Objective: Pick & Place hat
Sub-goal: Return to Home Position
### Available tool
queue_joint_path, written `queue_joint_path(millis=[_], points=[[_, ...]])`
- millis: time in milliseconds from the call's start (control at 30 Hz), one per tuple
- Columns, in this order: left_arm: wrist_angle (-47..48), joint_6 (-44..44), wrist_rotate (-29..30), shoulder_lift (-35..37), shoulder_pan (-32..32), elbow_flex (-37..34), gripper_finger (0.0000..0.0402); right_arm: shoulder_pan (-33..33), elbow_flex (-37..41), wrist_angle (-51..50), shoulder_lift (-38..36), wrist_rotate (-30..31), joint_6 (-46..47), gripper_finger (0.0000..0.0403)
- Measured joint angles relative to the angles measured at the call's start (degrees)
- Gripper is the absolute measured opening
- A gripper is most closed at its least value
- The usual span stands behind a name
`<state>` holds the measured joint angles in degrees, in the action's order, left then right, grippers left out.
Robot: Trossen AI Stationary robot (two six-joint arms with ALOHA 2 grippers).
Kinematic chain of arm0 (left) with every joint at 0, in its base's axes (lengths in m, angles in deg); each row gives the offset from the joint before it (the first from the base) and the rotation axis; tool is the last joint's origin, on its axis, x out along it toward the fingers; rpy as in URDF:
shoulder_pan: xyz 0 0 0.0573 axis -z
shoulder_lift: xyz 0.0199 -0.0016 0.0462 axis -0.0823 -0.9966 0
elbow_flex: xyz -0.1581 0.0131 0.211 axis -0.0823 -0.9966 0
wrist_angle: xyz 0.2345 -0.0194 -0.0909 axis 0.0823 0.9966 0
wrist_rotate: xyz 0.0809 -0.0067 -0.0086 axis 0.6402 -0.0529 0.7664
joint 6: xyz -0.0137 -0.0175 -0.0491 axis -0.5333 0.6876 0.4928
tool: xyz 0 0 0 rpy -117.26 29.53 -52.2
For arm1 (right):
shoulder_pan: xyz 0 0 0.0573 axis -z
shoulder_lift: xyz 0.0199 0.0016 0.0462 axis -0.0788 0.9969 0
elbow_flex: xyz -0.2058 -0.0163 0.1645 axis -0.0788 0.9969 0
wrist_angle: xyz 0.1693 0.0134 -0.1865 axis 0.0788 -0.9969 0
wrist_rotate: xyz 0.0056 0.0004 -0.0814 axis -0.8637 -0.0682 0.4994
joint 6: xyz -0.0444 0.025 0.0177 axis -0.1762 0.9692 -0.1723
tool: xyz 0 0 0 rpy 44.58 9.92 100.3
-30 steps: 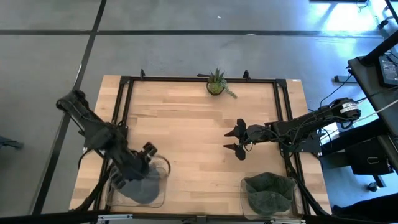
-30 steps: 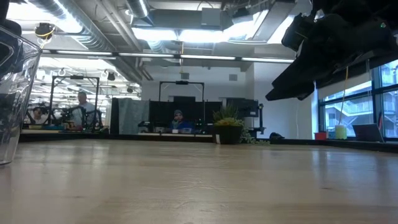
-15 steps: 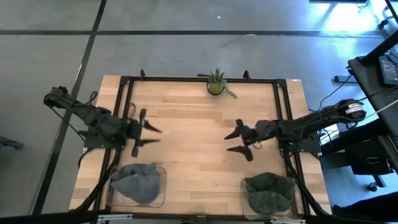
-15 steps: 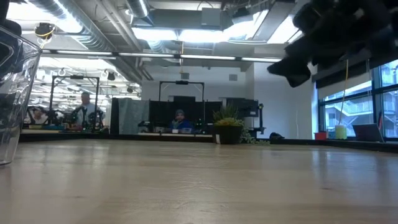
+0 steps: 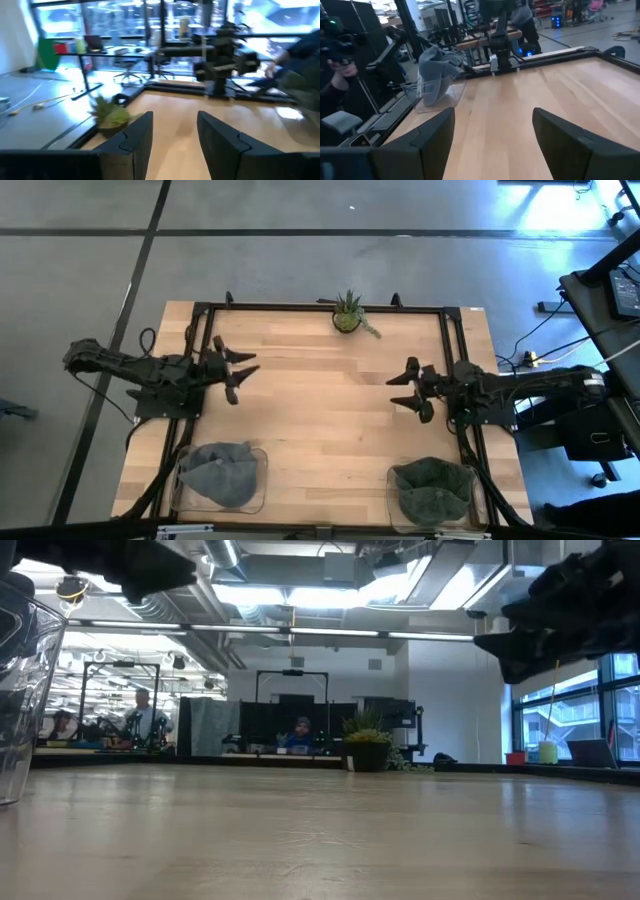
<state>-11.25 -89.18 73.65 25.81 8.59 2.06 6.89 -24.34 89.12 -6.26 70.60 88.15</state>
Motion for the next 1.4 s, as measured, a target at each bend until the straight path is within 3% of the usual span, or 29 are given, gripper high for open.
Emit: queue_joint_path(millis=[467, 767, 1133, 1267, 1400], points=[[-0.29, 9.55, 0.10, 7.70, -11.00, -10.00, 0.0150, 5.80, 1.11, -3.61, -6.35, -2.38, -3.75, 0.0266], [-6.64, 11.63, -0.44, 10.98, -16.76, -16.60, 0.0150, 8.09, 1.07, -8.69, -11.72, -3.75, -5.29, 0.0266], [1.81, 13.76, 3.40, 17.75, -20.42, -17.09, 0.0150, 11.14, 1.04, -17.44, -22.84, -5.81, -6.25, 0.0266], [5.95, 13.42, -0.40, 21.44, -20.58, -17.09, 0.0150, 11.87, 1.04, -21.17, -27.69, -5.90, -6.47, 0.0266], [10.32, 13.11, -0.26, 25.70, -20.60, -17.09, 0.0150, 12.13, 1.04, -24.51, -32.28, -7.42, -6.33, 0.0266]])
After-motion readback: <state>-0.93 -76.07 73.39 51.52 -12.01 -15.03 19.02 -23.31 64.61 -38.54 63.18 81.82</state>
